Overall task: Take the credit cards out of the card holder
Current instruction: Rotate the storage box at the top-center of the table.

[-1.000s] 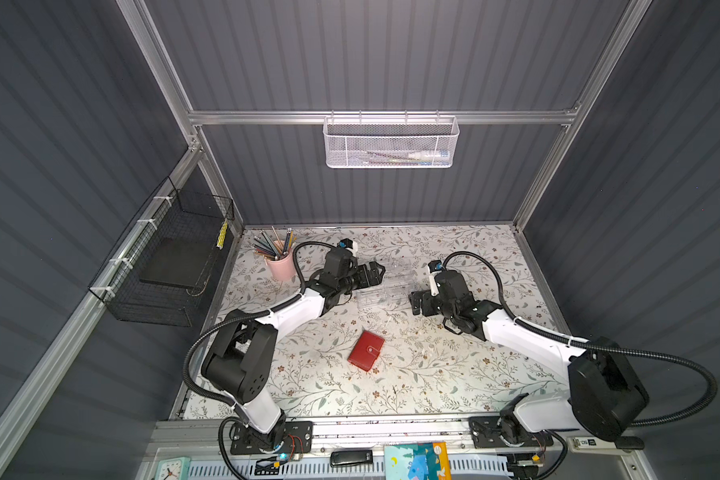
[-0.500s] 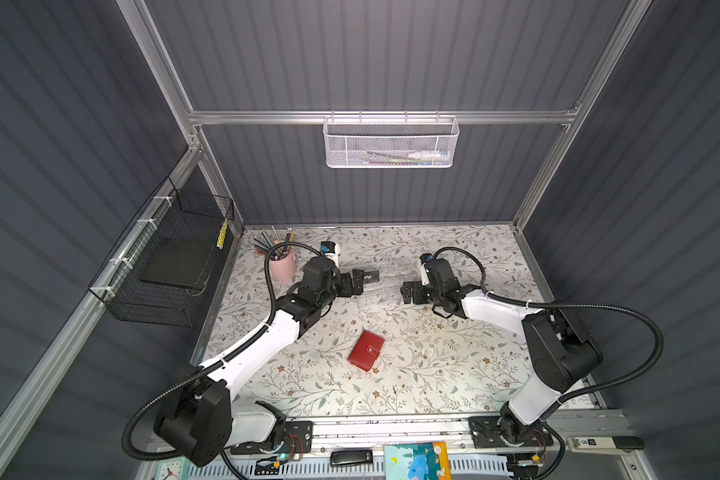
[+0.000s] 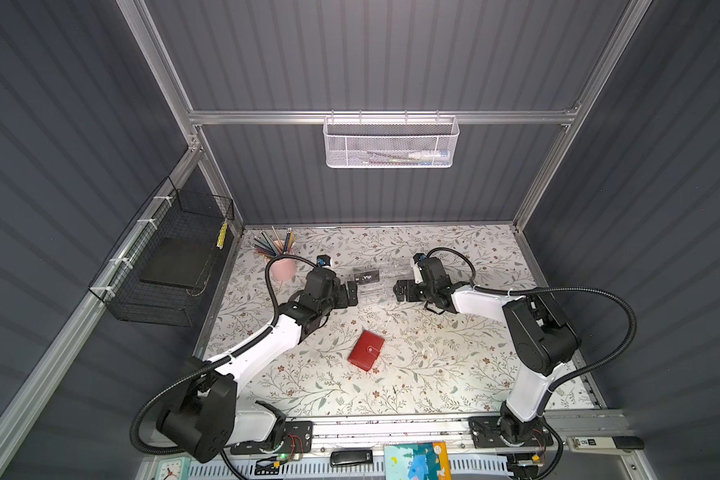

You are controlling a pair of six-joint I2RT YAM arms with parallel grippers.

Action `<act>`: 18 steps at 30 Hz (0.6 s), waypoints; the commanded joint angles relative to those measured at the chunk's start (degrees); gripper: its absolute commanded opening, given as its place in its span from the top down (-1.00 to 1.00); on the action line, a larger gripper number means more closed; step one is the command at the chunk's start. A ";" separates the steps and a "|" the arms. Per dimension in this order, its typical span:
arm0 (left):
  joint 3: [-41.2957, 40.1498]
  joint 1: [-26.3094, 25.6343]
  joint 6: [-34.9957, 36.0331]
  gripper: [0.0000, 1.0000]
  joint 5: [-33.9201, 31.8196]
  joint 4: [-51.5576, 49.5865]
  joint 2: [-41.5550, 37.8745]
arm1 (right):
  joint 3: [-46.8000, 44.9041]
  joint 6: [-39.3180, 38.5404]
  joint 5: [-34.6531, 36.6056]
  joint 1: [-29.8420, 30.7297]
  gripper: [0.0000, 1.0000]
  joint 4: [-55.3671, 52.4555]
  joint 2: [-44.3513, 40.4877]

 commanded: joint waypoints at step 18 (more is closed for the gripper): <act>4.80 7.17 -8.74 -1.00 19.79 17.29 16.89 | -0.51 8.67 -6.76 1.69 -0.98 7.08 1.55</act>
